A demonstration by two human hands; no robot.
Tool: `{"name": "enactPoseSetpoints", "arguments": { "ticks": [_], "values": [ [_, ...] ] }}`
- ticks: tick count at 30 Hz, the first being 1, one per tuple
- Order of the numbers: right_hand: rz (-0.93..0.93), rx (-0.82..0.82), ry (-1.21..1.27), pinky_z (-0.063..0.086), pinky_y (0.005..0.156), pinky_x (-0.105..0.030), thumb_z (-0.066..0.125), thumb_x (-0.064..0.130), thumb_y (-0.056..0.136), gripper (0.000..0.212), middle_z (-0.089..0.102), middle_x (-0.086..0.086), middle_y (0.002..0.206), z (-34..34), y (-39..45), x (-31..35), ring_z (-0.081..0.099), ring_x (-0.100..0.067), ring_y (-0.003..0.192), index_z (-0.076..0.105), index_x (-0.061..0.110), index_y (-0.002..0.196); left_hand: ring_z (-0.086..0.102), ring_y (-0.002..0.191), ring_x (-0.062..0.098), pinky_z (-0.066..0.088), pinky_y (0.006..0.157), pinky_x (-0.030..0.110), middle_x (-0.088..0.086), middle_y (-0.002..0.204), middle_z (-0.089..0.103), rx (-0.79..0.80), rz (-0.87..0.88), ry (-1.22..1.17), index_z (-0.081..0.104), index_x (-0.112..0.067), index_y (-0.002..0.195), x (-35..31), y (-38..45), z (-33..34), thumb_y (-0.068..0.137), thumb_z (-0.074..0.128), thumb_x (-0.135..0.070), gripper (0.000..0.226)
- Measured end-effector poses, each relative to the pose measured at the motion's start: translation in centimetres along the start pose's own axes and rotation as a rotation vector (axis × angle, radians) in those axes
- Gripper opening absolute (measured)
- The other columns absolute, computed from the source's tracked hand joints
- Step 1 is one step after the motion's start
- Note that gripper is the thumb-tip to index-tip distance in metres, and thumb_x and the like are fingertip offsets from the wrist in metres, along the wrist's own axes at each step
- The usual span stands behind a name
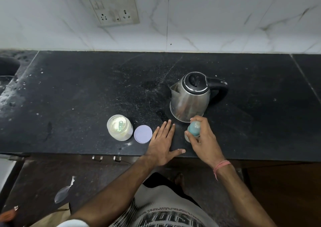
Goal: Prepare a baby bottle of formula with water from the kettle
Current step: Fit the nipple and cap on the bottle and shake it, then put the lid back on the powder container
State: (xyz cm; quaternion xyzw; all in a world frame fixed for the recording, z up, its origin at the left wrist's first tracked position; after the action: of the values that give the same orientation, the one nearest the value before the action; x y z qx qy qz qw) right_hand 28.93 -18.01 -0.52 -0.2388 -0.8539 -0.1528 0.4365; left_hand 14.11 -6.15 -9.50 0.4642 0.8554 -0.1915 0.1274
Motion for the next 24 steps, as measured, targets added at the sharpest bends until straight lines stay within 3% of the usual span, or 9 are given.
{"name": "enactPoseSetpoints", "arguments": {
  "ticks": [2, 7, 12, 15, 20, 24],
  "values": [
    [-0.007, 0.013, -0.034, 0.048, 0.095, -0.007, 0.077, 0.022, 0.102, 0.051, 0.051, 0.018, 0.142, -0.2, -0.3, 0.0, 0.053, 0.011, 0.128, 0.045, 0.036, 0.139, -0.01, 0.173, 0.021, -0.002, 0.141, 0.047, 0.004, 0.188, -0.01, 0.01, -0.003, -0.036, 0.007, -0.017, 0.18, -0.3, 0.0, -0.7, 0.096, 0.044, -0.09, 0.117],
    [-0.013, 0.036, -0.067, 0.061, 0.101, -0.039, 0.083, 0.027, 0.098, 0.059, 0.05, 0.019, 0.143, -0.6, -0.7, -0.1, 0.058, -0.002, 0.128, 0.048, 0.033, 0.146, 0.004, 0.174, 0.019, 0.017, 0.14, 0.048, 0.001, 0.187, 0.017, -0.089, 0.008, -0.214, 0.028, -0.022, 0.177, -0.9, -0.8, -2.4, 0.102, 0.063, -0.073, 0.096],
    [-0.027, -0.134, -0.151, 0.057, 0.105, -0.044, 0.091, 0.038, 0.089, 0.071, 0.053, 0.011, 0.141, -2.5, -1.0, 1.3, 0.057, -0.014, 0.133, 0.05, 0.029, 0.146, 0.038, 0.162, 0.022, 0.037, 0.13, 0.047, -0.005, 0.172, 0.047, -0.538, 0.027, -0.226, 0.065, -0.023, 0.152, -1.3, -4.1, -5.8, 0.103, 0.078, -0.041, 0.054],
    [-0.126, -0.267, -0.221, 0.057, 0.098, -0.043, 0.09, 0.032, 0.091, 0.06, 0.059, 0.001, 0.136, -3.4, -0.5, 3.5, 0.057, -0.021, 0.126, 0.058, 0.018, 0.14, 0.05, 0.149, 0.026, 0.038, 0.124, 0.044, -0.004, 0.166, 0.053, -0.751, -0.05, -0.203, 0.074, -0.023, 0.138, -0.7, -6.3, -8.4, 0.096, 0.087, -0.032, 0.045],
    [-0.361, -0.289, -0.167, 0.059, 0.085, -0.041, 0.086, 0.017, 0.096, 0.028, 0.069, -0.001, 0.113, -1.0, 0.8, 8.1, 0.067, -0.021, 0.103, 0.072, 0.01, 0.119, 0.043, 0.148, 0.026, 0.033, 0.117, 0.055, -0.004, 0.167, 0.049, -0.984, -0.326, -0.199, 0.071, -0.026, 0.138, 2.9, -9.4, -11.8, 0.084, 0.097, -0.042, 0.061],
    [-0.37, 0.031, -0.133, 0.058, 0.085, -0.038, 0.08, 0.029, 0.098, 0.025, 0.064, 0.009, 0.112, 5.2, 2.8, 9.0, 0.065, -0.013, 0.105, 0.07, 0.023, 0.12, 0.041, 0.15, 0.027, 0.034, 0.121, 0.058, -0.004, 0.168, 0.044, -1.016, -0.47, -0.3, 0.053, -0.021, 0.157, 6.3, -10.5, -13.0, 0.072, 0.103, -0.044, 0.102]
  ]
}}
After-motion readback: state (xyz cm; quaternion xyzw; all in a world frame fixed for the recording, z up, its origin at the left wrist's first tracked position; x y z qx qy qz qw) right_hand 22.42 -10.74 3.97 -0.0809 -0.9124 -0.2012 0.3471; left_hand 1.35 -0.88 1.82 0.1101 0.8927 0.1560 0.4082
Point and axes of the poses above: each hand's wrist, its own y-axis towards the middle knuckle, its own z-axis out of the palm, x = y × z, the point moved 4 cm from there along y, towards the middle knuckle
